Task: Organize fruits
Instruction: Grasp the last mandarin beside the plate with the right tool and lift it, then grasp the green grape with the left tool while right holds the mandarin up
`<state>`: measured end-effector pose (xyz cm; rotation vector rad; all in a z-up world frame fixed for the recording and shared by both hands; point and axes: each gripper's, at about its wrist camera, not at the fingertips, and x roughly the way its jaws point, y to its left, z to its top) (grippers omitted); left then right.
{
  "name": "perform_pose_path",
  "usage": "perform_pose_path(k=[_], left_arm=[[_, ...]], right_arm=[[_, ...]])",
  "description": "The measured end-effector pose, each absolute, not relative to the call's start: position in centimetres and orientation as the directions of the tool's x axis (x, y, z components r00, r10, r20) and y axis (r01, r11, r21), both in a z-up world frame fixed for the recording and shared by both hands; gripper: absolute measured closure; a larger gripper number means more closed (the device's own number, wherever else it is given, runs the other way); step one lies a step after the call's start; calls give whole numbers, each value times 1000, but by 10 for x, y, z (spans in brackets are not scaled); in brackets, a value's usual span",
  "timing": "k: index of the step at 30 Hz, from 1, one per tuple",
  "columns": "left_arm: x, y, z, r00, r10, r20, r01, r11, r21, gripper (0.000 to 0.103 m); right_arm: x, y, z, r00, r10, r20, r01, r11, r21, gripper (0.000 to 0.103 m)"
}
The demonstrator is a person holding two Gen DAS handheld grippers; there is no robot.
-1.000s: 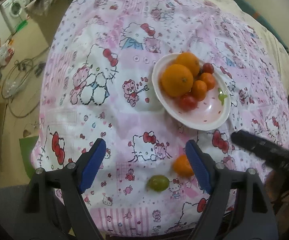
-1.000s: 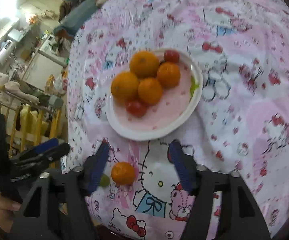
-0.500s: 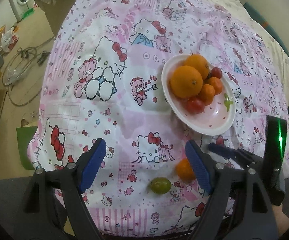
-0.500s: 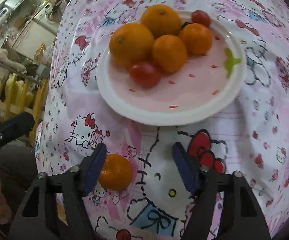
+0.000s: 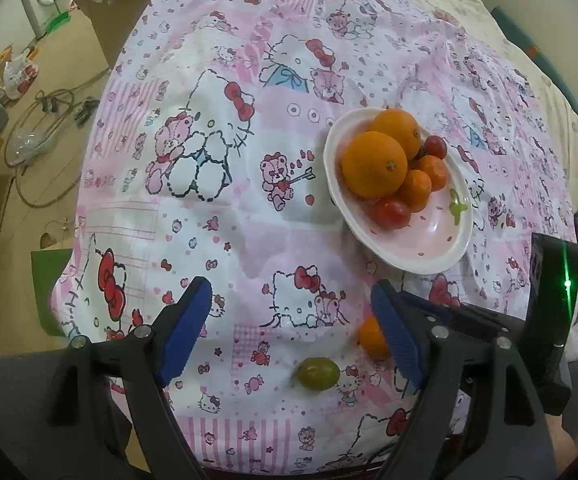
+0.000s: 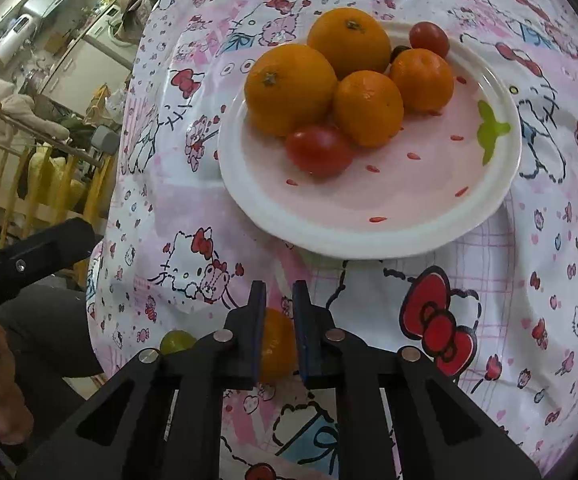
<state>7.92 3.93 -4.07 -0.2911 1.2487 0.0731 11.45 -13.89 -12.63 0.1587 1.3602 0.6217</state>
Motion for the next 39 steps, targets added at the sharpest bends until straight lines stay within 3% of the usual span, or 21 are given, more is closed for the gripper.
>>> perform_pose_path(k=[10, 13, 18, 28, 39], left_arm=[[77, 54, -41, 332, -87, -939, -256, 950, -179, 24], [76, 55, -41, 328, -97, -940, -261, 947, -189, 24], [77, 53, -43, 321, -118, -940, -257, 944, -207, 24], [78, 49, -42, 318, -126, -940, -238, 949, -208, 24], [74, 46, -51, 300, -86, -950, -221, 963, -157, 24]], right_arm=[[113, -145, -125, 48, 539, -841, -291, 813, 505, 89], [108, -145, -125, 11, 557, -831, -284, 798, 531, 84], [98, -142, -128, -39, 560, -828, -293, 786, 545, 55], [96, -136, -136, -32, 532, -846, -299, 803, 516, 59], [110, -178, -97, 171, 565, -807, -237, 819, 523, 59]])
